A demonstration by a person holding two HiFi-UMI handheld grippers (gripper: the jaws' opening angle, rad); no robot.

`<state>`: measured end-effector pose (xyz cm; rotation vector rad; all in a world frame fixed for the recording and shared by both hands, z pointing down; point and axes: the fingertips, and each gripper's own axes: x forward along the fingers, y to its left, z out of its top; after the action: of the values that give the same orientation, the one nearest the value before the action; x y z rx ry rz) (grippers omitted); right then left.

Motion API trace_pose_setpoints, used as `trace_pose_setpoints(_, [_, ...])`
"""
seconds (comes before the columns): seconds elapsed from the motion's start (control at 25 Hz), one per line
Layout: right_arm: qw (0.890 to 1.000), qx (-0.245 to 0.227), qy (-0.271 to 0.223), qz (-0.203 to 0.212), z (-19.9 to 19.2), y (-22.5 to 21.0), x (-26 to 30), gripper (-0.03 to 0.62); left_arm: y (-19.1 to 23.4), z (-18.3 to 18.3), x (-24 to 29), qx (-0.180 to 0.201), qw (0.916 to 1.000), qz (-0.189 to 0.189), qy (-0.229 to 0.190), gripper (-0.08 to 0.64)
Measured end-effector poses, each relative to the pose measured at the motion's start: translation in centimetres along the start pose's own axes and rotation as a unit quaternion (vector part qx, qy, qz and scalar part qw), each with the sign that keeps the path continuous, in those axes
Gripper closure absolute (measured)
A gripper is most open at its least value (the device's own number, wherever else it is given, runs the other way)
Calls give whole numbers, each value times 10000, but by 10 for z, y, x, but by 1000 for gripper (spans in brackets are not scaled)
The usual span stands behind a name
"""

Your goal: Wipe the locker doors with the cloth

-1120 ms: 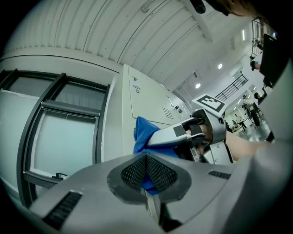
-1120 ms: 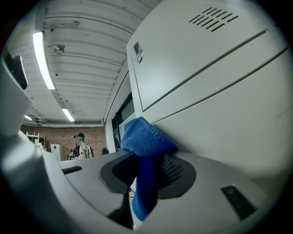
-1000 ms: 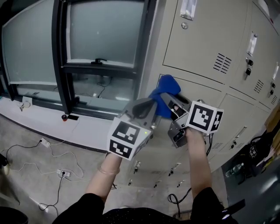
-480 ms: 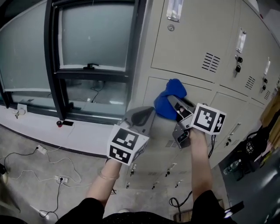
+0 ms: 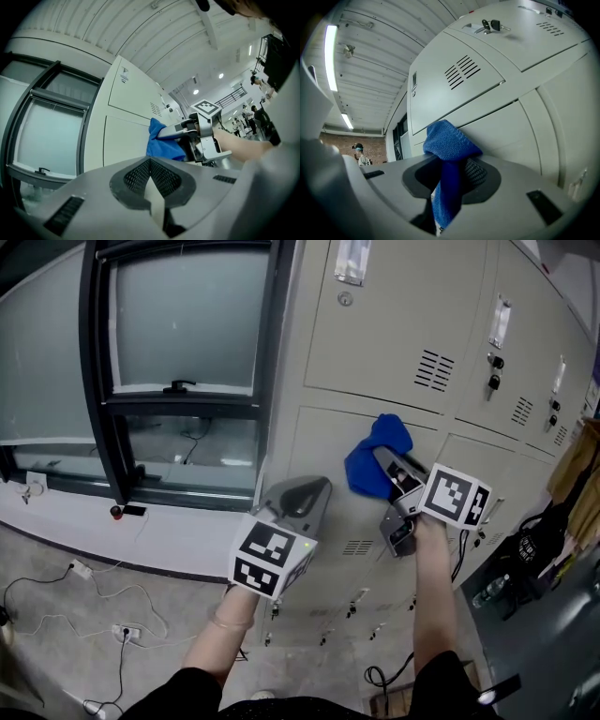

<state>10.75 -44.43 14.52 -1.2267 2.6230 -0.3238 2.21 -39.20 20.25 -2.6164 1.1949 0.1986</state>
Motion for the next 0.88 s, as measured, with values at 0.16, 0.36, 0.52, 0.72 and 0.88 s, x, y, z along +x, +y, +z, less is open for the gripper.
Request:
trace_pose_setpoints(0.16, [9998, 15, -96, -171, 7, -13, -8, 503, -1, -2, 5, -54, 10000, -19, 8, 554])
trace_pose_setpoints(0.36, [9993, 13, -171, -333, 13, -25, -18, 503, -7, -2, 9, -25, 9999, -123, -9, 554])
trace_pose_setpoints(0.52, [9988, 43, -229, -435, 16, -35, -24, 502, -8, -3, 15, -59, 9998, -168, -25, 554])
trace_pose_setpoints(0.72, [9977, 87, -305, -599, 21, -49, -35, 502, -16, -3, 23, -68, 9996, -269, -52, 554])
trace_pose_setpoints(0.88, [9969, 167, -360, -684, 25, -60, -42, 502, -21, -5, 29, -75, 9995, -312, -63, 554])
